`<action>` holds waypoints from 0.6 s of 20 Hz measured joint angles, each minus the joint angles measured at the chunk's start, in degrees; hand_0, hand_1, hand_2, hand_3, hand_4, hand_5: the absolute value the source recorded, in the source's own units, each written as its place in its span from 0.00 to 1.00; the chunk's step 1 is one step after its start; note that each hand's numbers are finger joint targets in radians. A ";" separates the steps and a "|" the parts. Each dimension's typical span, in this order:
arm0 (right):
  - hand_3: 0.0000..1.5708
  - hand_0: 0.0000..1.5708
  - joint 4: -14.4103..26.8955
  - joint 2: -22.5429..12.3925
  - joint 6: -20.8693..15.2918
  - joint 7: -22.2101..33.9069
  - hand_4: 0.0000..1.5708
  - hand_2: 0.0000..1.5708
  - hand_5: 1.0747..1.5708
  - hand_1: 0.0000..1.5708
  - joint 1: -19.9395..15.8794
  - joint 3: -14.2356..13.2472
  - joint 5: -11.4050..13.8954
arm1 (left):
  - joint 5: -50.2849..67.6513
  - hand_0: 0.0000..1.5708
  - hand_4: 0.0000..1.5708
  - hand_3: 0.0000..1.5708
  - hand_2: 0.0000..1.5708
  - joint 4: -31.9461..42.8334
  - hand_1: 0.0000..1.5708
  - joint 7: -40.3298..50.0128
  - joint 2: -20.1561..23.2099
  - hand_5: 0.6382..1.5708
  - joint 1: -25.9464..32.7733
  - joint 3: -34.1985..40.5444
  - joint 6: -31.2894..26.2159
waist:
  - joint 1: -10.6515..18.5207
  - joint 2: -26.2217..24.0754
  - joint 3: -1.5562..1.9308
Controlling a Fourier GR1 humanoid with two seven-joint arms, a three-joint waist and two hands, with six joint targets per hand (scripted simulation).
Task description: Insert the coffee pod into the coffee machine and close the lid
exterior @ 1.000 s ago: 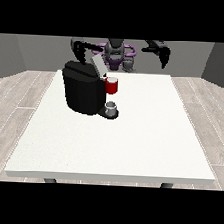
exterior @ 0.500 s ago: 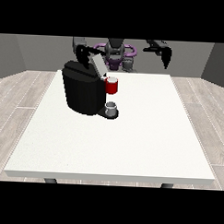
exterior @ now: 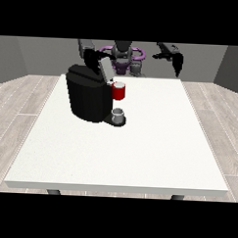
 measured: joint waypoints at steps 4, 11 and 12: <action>0.00 0.00 1.20 0.49 -0.51 0.10 0.00 0.00 1.00 0.00 -0.82 0.09 0.57 | 0.25 0.00 0.00 0.00 0.00 -0.06 0.00 0.42 0.12 1.00 0.73 -0.59 0.12 | 0.20 -0.42 0.10; 0.00 0.00 3.29 0.83 0.36 1.18 0.00 0.00 1.00 0.00 -3.48 0.96 1.65 | 0.48 0.00 0.10 0.00 0.00 0.97 0.00 -0.83 0.94 1.00 0.78 -0.22 1.07 | 0.26 0.13 0.24; 0.00 0.00 3.32 1.29 0.21 1.16 0.04 0.00 1.00 0.00 -3.54 1.61 2.24 | 0.95 0.00 0.12 0.00 0.00 1.26 0.00 -0.59 1.49 1.00 0.52 0.15 0.68 | 0.25 0.04 0.22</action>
